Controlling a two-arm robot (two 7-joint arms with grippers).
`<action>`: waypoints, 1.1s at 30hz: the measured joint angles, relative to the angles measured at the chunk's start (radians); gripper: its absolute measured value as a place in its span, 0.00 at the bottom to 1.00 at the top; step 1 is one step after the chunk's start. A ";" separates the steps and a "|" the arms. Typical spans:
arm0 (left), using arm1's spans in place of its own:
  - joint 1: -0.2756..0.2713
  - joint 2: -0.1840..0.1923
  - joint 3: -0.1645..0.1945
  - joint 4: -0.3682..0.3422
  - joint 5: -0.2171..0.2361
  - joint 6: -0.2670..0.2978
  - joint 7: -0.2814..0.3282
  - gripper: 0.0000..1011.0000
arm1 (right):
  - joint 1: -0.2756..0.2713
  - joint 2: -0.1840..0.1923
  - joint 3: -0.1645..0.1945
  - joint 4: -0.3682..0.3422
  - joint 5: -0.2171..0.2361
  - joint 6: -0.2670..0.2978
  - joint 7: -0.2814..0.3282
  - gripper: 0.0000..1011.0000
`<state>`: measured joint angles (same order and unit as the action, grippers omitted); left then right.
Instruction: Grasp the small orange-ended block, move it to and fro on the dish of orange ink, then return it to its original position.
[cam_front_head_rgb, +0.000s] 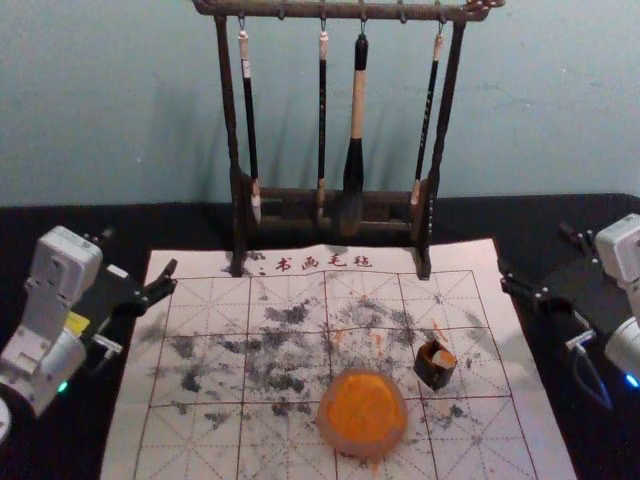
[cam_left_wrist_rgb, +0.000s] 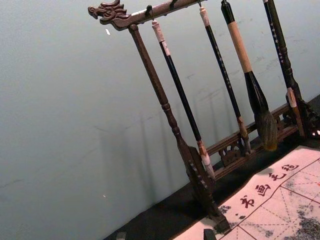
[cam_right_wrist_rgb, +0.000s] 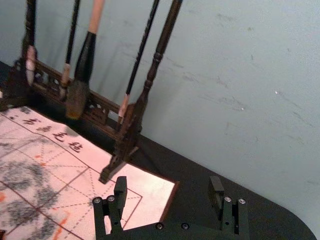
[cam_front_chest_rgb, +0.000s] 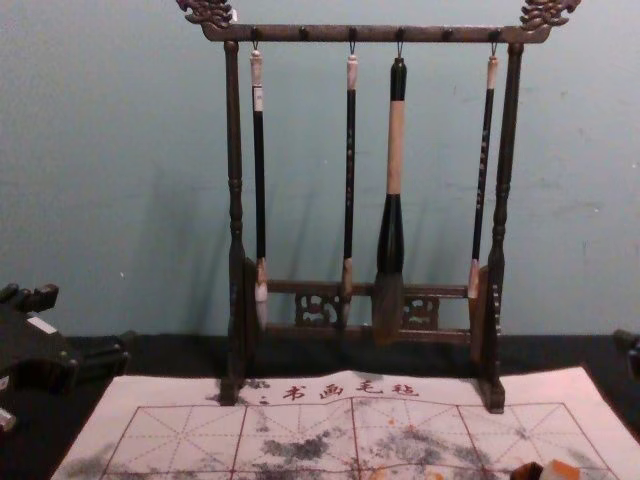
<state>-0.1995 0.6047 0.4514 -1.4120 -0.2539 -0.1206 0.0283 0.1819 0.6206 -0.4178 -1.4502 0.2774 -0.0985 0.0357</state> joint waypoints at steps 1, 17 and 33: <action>0.000 0.000 0.000 0.000 0.000 0.000 0.000 0.99 | -0.004 0.005 0.004 -0.007 0.003 0.000 0.007 0.99; 0.000 0.000 0.000 0.000 0.000 0.000 0.000 0.99 | -0.149 0.133 0.069 -0.180 0.086 -0.030 0.211 0.99; 0.000 0.000 0.000 0.000 0.000 0.000 0.000 0.99 | -0.190 0.132 0.041 -0.173 0.108 -0.108 0.389 0.99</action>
<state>-0.1995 0.6047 0.4514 -1.4120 -0.2539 -0.1205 0.0283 -0.0085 0.7521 -0.3766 -1.6235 0.3849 -0.2066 0.4250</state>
